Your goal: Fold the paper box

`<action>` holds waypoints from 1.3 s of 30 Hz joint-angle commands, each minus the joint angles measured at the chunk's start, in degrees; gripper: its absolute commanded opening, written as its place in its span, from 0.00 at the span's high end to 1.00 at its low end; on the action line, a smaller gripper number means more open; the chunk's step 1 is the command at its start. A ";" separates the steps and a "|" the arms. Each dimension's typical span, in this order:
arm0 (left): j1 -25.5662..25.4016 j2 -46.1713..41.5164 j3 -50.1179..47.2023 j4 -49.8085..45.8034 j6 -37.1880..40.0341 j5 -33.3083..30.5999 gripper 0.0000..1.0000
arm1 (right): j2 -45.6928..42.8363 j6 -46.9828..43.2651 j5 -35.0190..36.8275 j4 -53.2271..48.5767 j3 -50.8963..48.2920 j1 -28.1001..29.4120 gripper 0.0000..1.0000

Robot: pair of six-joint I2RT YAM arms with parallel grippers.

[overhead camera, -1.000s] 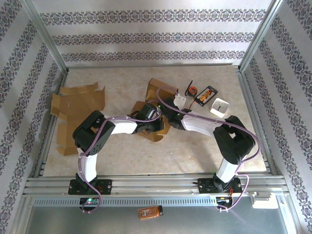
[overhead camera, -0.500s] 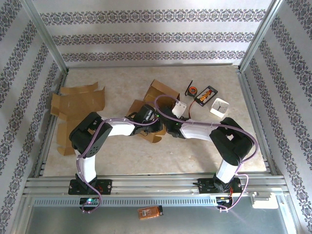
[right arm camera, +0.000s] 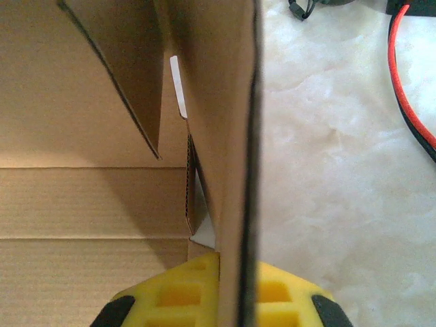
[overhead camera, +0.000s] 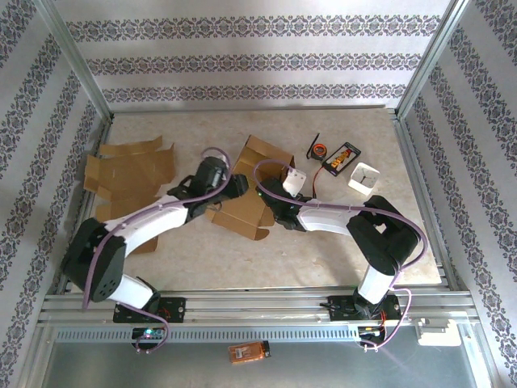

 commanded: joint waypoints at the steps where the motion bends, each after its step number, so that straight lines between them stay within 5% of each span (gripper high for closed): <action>1: 5.14 -3.13 5.38 -8.13 2.11 0.08 0.56 | 2.12 -1.87 -2.50 -5.49 -1.37 0.73 1.00; 9: 11.95 10.73 26.65 -18.70 7.05 15.48 0.39 | 2.41 -7.55 -1.32 -5.41 -0.09 1.76 1.00; 15: 12.41 17.96 30.49 -15.66 7.60 14.24 0.33 | 3.09 -11.93 -0.64 -5.77 0.89 2.49 1.00; 24: 12.34 19.43 23.37 -9.15 2.84 18.87 0.53 | 4.56 -15.89 -2.52 -8.90 5.55 3.20 0.99; 34: 10.26 15.67 15.06 -3.78 -1.62 20.00 0.55 | 11.23 -15.15 -4.65 -8.60 16.00 3.02 0.84; 39: 10.17 14.54 14.63 -4.55 -0.83 18.56 0.55 | 12.67 -15.22 -4.76 -8.64 17.24 2.98 0.64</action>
